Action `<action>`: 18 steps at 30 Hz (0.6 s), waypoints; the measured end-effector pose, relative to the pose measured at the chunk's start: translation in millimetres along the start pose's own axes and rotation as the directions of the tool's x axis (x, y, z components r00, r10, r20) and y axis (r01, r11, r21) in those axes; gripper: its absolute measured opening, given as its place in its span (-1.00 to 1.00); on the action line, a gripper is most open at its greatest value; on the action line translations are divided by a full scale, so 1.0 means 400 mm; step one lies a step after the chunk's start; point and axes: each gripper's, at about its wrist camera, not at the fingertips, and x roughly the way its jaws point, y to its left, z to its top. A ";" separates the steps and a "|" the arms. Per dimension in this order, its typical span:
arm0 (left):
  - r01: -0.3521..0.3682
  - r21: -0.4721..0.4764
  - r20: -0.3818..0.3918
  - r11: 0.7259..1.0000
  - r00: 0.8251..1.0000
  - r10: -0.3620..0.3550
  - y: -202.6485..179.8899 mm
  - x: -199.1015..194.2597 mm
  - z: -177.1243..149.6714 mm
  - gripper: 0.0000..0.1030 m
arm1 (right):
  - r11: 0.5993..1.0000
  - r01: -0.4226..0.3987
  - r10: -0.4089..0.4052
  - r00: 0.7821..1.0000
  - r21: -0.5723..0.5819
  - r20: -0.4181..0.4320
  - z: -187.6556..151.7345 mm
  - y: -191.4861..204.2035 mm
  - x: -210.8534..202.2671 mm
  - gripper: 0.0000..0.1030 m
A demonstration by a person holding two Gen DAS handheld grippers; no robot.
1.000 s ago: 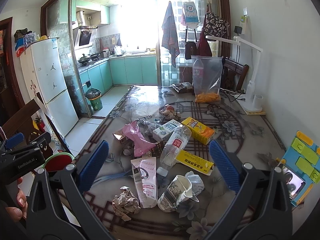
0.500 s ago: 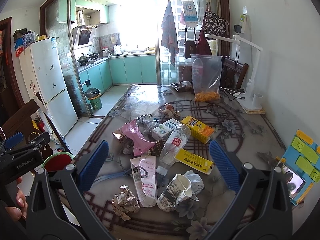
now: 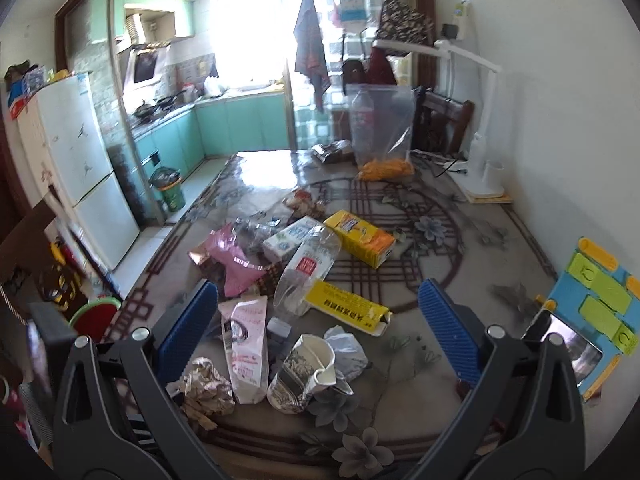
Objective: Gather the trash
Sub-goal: 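Grasp the crumpled brown paper with the left tool while the right tool reaches toward the paper cup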
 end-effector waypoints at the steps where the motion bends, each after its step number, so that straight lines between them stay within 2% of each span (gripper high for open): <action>1: 0.002 0.005 -0.012 1.000 1.000 -0.002 -0.013 0.019 -0.003 0.70 | 1.000 -0.008 0.008 1.000 -0.007 -0.019 -0.007 0.001 0.011 0.93; 4: -0.002 0.017 -0.046 1.000 0.999 0.003 -0.034 0.068 -0.003 0.64 | 0.999 -0.049 0.048 0.995 -0.003 -0.082 -0.027 -0.008 0.055 0.93; 8: 0.021 -0.013 -0.092 1.000 0.995 -0.022 -0.027 0.105 -0.003 0.41 | 0.993 -0.094 0.105 0.975 0.065 -0.197 -0.062 -0.030 0.125 0.93; 10: 0.061 -0.047 -0.080 0.997 0.995 -0.065 -0.015 0.105 -0.006 0.10 | 0.983 -0.124 0.155 0.955 0.136 -0.253 -0.089 -0.045 0.160 0.93; 11: 0.080 -0.062 -0.067 0.995 0.994 -0.084 -0.009 0.100 -0.007 -0.16 | 0.978 -0.129 0.171 0.946 0.162 -0.275 -0.101 -0.051 0.173 0.93; 12: 0.076 -0.068 -0.058 0.995 0.995 -0.080 -0.005 0.094 -0.006 -0.27 | 0.974 -0.128 0.179 0.938 0.184 -0.297 -0.115 -0.054 0.188 0.93; 14: 0.038 -0.064 -0.031 0.997 0.999 -0.040 0.007 0.081 -0.005 -0.36 | 0.965 -0.117 0.195 0.918 0.232 -0.346 -0.143 -0.062 0.219 0.93; 18: 0.011 -0.112 0.037 0.994 0.999 -0.007 0.056 0.026 0.008 -0.37 | 0.941 -0.120 0.245 0.888 0.317 -0.390 -0.185 -0.065 0.256 0.93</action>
